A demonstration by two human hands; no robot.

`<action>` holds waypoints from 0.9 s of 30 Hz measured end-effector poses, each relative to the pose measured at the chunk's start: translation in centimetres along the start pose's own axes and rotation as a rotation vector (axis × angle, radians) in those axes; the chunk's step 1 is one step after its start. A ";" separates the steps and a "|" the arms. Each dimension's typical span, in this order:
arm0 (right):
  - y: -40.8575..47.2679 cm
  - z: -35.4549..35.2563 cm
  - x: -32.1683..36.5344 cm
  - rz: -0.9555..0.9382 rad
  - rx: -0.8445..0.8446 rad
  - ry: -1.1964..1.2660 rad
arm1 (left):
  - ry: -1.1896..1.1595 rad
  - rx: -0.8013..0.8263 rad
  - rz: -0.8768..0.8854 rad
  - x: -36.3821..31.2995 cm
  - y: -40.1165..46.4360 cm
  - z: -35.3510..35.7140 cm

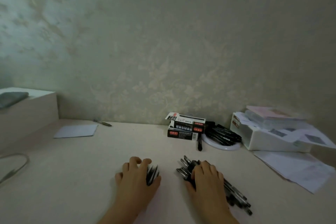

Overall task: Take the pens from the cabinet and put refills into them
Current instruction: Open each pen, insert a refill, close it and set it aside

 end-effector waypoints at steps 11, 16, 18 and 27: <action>2.9 -1.3 1.1 -0.041 -0.062 0.111 | -0.037 -0.067 0.073 0.7 0.2 0.3; 4.2 -2.1 1.4 0.122 0.072 1.005 | -0.115 -0.185 0.164 0.4 1.0 -0.7; 4.0 -1.5 1.5 0.190 0.174 1.296 | -0.228 -0.238 0.247 -0.8 2.2 -1.6; 4.0 1.3 2.0 0.191 0.555 1.557 | -0.318 0.076 0.475 -3.6 4.1 -1.8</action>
Point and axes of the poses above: each hand's wrist, its own y-axis towards the middle knuckle, its own z-axis out of the palm, x = y × z, the point moved 1 cm from there along y, towards the middle knuckle, and after that the axes turned 12 degrees about z, right-handed, at the moved point
